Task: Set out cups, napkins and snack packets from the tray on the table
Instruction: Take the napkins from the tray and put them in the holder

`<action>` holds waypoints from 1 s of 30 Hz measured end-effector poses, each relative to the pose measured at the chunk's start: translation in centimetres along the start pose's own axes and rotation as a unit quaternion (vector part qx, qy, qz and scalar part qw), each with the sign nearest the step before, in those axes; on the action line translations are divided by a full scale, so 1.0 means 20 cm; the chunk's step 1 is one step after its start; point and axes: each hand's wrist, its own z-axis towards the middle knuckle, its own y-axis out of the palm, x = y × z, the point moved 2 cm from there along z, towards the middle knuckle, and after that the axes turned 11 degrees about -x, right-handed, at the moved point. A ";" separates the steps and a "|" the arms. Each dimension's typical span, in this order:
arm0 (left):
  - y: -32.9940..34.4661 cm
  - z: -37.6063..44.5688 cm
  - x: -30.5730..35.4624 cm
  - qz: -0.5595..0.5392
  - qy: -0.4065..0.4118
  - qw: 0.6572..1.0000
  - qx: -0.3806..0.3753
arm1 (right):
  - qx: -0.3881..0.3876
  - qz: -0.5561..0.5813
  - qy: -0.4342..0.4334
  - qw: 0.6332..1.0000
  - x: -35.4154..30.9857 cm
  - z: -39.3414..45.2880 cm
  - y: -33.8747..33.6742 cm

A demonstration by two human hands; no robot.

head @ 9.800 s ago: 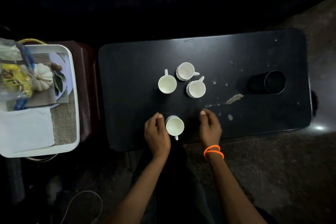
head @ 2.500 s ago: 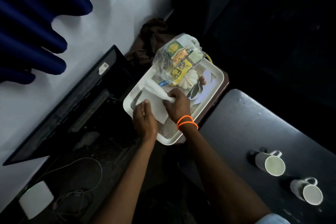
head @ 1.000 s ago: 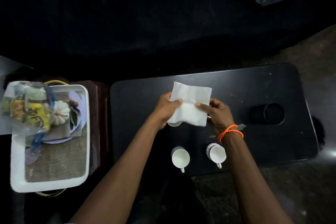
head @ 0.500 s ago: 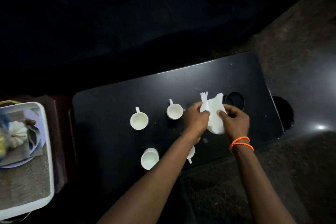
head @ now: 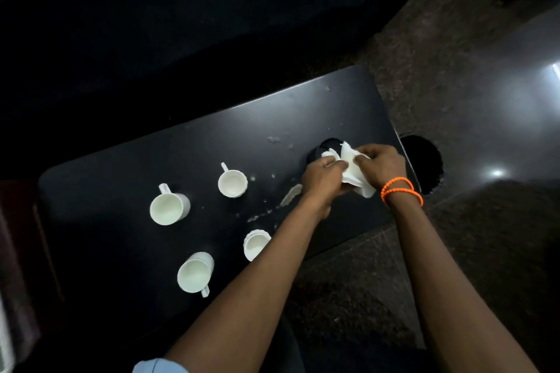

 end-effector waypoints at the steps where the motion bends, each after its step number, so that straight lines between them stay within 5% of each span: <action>1: 0.00 0.02 0.02 -0.012 -0.001 1.000 0.000 | -0.006 -0.001 0.002 1.000 -0.01 0.03 -0.01; 9: -0.08 0.11 0.11 -0.030 0.006 0.997 0.073 | -0.054 -0.033 0.025 0.998 -0.14 0.15 0.02; 14: -0.12 0.13 0.03 0.002 0.041 0.989 0.143 | 0.042 0.035 -0.002 0.998 -0.07 0.10 0.04; 20: -0.13 0.14 0.02 0.023 0.056 0.983 0.171 | 0.053 0.063 -0.077 0.994 -0.03 0.08 0.11; 24: -0.19 0.15 0.00 0.057 0.061 0.982 0.167 | 0.142 0.195 -0.015 0.970 0.04 0.08 0.09; 27: -0.18 0.18 -0.05 0.066 0.024 0.993 0.093 | 0.035 0.272 0.080 0.958 0.08 0.10 0.15; 30: -0.16 0.18 -0.07 0.078 0.006 0.996 0.053 | -0.051 0.419 0.130 0.897 0.09 0.11 0.21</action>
